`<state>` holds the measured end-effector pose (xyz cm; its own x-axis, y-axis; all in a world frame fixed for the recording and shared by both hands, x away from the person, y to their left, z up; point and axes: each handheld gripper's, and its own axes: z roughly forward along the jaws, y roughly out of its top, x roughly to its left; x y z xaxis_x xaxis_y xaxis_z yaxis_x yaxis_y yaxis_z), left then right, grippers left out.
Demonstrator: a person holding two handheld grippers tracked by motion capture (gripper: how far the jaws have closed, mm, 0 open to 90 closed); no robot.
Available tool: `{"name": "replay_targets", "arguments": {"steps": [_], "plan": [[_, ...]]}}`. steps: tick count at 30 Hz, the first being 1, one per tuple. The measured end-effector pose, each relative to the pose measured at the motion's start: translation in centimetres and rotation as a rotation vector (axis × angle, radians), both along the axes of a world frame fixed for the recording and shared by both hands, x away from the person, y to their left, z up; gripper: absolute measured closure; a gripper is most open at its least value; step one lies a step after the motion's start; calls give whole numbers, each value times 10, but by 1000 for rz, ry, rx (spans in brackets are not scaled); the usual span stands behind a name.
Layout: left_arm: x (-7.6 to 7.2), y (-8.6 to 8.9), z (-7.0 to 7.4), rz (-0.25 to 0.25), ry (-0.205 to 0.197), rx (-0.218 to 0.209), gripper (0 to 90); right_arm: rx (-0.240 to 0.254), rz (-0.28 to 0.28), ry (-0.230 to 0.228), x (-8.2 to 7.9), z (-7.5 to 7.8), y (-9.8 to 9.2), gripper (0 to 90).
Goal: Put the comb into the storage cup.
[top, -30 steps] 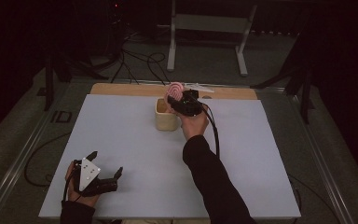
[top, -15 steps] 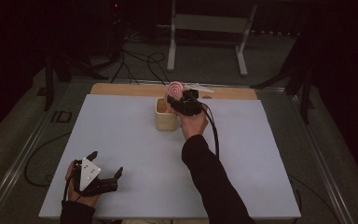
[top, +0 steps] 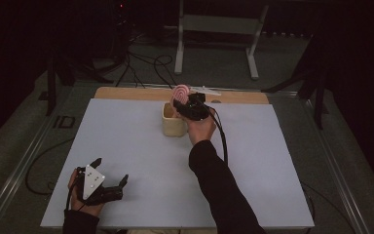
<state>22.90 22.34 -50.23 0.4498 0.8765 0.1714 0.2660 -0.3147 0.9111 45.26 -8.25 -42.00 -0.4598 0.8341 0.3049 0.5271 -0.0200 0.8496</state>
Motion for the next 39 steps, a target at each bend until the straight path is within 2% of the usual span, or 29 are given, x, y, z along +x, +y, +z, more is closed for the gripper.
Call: {"name": "replay_targets", "arguments": {"steps": [20,28,39], "plan": [[0,0,0,3,-1,7,2,7,-22,12,1,-6,-12,618],[0,0,0,2,-2,9,3,-53,-4,4,0,-8,-10,603],[0,0,0,3,-2,7,3,-55,4,5,0,-10,-12,585]]}}
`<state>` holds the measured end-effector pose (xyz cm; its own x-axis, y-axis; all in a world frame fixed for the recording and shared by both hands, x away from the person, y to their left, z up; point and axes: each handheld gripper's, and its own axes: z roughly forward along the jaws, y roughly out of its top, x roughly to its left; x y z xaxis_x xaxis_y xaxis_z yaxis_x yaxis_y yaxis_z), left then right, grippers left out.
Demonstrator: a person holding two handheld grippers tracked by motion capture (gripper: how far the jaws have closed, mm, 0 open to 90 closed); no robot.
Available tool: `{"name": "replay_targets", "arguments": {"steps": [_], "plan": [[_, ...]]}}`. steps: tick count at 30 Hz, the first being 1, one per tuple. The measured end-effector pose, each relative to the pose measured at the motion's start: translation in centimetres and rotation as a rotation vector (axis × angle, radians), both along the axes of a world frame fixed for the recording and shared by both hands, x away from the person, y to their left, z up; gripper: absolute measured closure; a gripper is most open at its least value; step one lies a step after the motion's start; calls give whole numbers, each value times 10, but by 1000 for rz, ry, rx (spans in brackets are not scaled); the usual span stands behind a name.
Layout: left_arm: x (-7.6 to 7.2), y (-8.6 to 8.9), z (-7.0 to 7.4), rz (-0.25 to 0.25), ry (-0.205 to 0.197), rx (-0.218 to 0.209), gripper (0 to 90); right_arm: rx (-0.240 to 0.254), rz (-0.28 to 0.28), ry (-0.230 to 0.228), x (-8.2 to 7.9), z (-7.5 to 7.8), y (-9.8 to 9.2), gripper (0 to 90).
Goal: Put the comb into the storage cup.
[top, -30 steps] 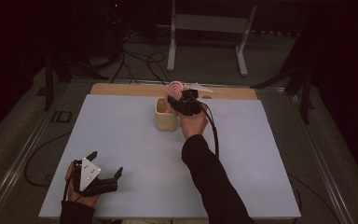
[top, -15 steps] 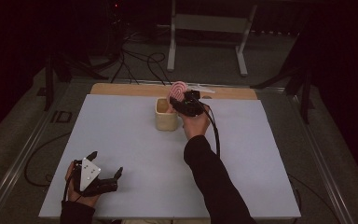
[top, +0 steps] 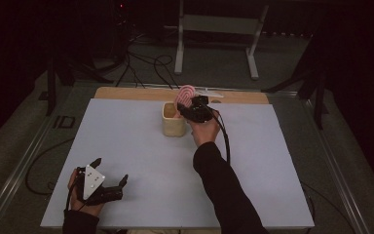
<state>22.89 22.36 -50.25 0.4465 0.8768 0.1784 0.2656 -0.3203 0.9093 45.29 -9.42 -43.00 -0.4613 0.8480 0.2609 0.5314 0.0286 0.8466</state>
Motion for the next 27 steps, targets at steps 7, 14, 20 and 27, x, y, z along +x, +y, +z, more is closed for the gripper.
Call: {"name": "replay_targets", "arguments": {"steps": [7,14,20,27], "plan": [[0,0,0,-1,1,0,3,15,23,12,1,-3,-3,560],[0,-1,-1,0,1,1,3,10,35,15,1,-4,-6,517],[0,-1,-1,0,1,1,3,4,49,7,0,-3,-6,500],[0,-1,-1,1,1,1,3,3,65,0,-1,-1,-7,471]]}}
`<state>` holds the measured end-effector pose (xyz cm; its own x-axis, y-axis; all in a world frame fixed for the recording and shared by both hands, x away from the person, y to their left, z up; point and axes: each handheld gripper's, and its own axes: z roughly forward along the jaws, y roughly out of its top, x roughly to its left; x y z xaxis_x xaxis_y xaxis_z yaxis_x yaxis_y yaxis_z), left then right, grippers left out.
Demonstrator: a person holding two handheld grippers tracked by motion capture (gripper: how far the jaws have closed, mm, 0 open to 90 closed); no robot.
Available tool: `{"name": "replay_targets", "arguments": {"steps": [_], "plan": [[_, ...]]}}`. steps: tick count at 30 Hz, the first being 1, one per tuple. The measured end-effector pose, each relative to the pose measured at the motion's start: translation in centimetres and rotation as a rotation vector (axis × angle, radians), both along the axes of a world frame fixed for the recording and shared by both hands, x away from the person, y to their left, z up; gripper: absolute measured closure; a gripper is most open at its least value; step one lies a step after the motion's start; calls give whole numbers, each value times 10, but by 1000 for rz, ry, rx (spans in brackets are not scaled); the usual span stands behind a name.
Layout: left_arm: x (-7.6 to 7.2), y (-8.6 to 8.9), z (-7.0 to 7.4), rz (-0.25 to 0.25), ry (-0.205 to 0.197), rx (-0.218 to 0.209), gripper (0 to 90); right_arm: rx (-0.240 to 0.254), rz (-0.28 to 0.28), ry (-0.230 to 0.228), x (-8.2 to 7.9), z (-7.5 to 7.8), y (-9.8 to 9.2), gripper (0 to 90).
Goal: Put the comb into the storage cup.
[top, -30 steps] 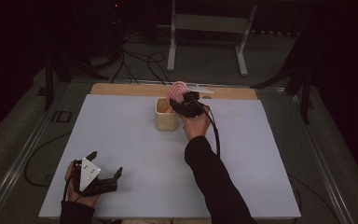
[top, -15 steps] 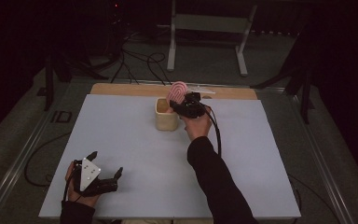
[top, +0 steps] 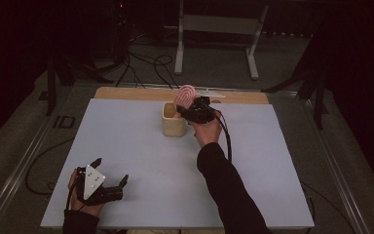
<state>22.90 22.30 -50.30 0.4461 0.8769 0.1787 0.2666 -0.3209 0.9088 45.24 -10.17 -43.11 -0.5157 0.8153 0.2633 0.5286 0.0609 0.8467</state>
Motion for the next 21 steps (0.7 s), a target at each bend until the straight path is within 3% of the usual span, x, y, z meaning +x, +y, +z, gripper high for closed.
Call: {"name": "replay_targets", "arguments": {"steps": [8,13,21], "plan": [[0,0,0,0,0,3,2,2,13,-6,-3,4,0,277],[0,0,0,2,1,6,3,-31,13,-16,-5,6,0,143],[0,0,0,1,2,10,3,-52,22,-20,-6,7,-2,93]]}}
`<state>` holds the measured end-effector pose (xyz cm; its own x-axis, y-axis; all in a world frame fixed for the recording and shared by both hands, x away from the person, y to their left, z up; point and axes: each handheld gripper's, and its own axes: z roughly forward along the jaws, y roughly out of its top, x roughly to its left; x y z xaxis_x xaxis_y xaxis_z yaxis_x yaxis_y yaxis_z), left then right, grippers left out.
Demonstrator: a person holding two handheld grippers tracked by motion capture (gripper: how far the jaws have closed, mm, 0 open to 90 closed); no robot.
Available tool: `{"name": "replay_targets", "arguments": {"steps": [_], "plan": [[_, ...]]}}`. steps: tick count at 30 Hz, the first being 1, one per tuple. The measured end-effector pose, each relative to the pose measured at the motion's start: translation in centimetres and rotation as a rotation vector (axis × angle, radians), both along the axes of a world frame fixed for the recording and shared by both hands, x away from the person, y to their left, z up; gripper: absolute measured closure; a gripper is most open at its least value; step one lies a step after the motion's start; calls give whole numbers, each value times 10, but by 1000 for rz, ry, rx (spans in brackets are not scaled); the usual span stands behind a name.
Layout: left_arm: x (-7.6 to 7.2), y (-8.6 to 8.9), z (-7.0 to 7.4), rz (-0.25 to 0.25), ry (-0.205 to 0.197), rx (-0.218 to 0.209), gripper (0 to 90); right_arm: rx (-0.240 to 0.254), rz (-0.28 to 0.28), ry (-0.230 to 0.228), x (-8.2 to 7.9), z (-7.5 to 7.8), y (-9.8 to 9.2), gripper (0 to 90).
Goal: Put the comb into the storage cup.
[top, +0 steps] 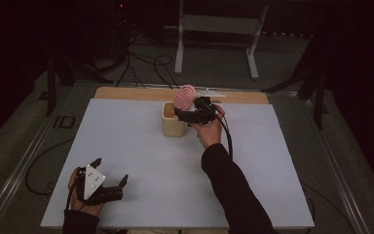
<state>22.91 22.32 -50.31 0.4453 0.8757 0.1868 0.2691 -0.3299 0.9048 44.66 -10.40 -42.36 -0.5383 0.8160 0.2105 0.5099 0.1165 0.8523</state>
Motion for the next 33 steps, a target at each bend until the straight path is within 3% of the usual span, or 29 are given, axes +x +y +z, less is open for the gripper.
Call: {"name": "replay_targets", "arguments": {"steps": [22,33], "plan": [[-1,-1,0,2,-6,6,3,-5,16,-22,-14,5,-22,87],[-1,-2,-1,3,-7,4,3,5,5,-5,-30,7,-49,87]]}}
